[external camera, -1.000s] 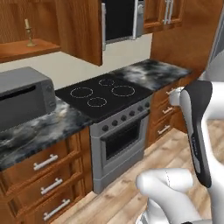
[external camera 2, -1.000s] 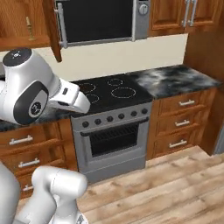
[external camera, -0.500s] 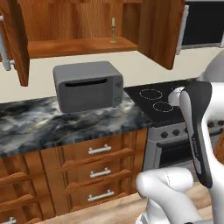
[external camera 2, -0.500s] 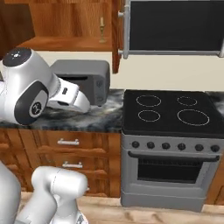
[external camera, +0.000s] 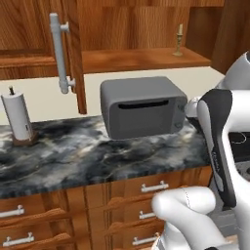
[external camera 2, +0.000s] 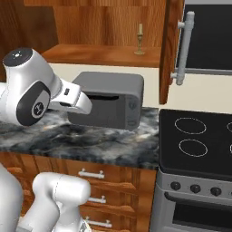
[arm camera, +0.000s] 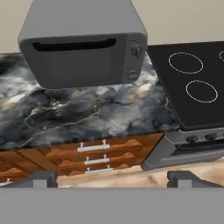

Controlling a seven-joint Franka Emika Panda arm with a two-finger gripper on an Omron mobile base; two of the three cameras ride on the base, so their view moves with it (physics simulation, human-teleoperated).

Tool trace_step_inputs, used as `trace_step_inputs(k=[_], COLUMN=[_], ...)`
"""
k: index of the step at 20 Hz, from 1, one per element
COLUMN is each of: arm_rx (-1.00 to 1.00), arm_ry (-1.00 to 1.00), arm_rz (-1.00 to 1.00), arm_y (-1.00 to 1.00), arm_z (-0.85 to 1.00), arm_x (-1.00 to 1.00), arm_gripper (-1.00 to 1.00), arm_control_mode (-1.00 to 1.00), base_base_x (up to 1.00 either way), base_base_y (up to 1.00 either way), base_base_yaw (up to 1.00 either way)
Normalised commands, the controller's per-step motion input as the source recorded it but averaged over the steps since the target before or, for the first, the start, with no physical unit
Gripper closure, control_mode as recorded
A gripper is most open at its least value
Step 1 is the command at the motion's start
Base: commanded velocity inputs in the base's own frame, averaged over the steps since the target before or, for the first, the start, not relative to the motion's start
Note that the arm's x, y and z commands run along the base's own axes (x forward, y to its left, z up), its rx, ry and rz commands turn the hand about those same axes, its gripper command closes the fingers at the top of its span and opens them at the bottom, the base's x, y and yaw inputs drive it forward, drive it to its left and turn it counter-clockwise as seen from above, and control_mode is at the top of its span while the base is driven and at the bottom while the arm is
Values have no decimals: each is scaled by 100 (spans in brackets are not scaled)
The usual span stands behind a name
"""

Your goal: Get the candle and the beer from the cabinet and move them to the dining counter.

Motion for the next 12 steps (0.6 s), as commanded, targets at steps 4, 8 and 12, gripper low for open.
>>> trace_step_inputs(k=[4, 8, 12], arm_rx=[0, 0, 0], arm_ry=[0, 0, 0], arm_rz=[0, 0, 0], arm_y=[0, 0, 0], arm_z=[0, 0, 0], arm_x=[0, 0, 0], arm_gripper=[-100, -100, -100], arm_control_mode=[100, 100, 100], base_base_x=[33, 27, 46], base_base_y=[-4, -41, -43], base_base_yaw=[2, 2, 2])
